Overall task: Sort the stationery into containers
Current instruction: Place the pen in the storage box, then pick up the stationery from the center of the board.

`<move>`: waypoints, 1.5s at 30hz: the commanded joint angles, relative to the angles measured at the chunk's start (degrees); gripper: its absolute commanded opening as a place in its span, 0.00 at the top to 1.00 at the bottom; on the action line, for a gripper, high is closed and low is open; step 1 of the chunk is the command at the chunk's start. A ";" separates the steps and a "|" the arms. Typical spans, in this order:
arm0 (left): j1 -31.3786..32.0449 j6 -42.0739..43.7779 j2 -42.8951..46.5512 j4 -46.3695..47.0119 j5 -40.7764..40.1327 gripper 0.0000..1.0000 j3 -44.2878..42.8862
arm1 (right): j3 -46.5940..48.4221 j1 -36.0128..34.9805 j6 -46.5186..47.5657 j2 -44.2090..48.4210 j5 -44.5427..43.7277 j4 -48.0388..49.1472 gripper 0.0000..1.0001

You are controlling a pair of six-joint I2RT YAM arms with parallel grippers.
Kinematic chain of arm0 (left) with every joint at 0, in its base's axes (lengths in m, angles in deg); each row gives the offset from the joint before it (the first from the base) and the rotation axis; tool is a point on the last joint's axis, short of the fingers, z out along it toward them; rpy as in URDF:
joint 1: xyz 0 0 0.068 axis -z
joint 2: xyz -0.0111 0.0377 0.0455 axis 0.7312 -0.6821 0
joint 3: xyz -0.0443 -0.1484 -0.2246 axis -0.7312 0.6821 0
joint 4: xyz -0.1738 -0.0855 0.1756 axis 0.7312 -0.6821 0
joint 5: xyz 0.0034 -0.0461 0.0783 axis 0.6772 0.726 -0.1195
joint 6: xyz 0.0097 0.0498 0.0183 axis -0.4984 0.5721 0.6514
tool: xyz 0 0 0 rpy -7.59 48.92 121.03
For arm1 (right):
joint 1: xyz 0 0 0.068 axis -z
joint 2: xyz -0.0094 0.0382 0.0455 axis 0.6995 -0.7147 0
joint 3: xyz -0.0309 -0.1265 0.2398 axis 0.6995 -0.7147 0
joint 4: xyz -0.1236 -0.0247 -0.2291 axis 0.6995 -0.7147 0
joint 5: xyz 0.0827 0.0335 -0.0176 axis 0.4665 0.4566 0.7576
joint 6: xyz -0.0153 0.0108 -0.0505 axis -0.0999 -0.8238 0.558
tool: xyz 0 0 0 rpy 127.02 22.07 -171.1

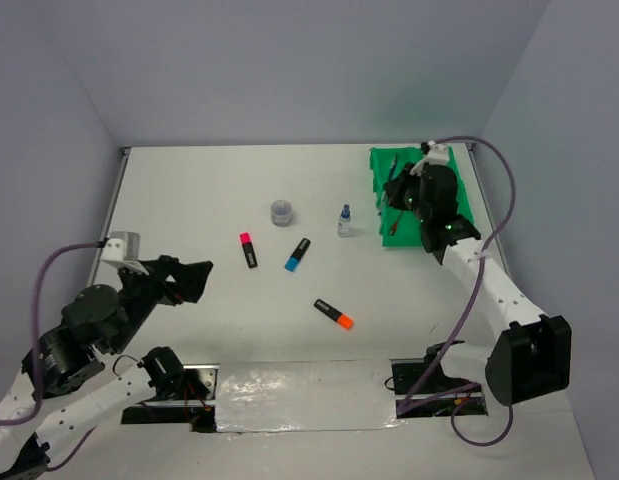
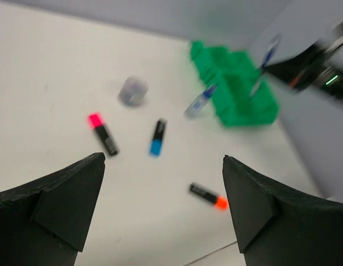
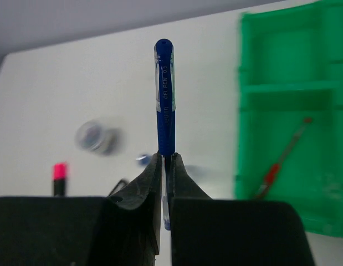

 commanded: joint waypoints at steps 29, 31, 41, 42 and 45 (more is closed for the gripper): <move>0.09 5.43 -3.87 -3.18 3.54 0.01 5.42 | 9.62 17.25 -2.71 -24.48 -3.01 -3.87 0.72; 0.09 5.52 -4.13 -3.09 3.90 0.01 5.51 | 9.44 17.17 -2.62 -24.56 -3.01 -3.52 0.64; 0.01 6.40 -3.61 -2.30 5.83 0.01 5.68 | 8.74 13.84 0.52 -13.69 1.63 -3.87 0.43; 0.01 6.31 -3.35 -2.39 5.66 0.01 5.68 | 8.48 12.52 2.11 -12.54 2.43 -3.35 0.34; 0.01 6.31 -2.99 -2.39 5.48 0.01 5.68 | 10.14 6.37 7.74 -12.17 5.94 -5.53 0.00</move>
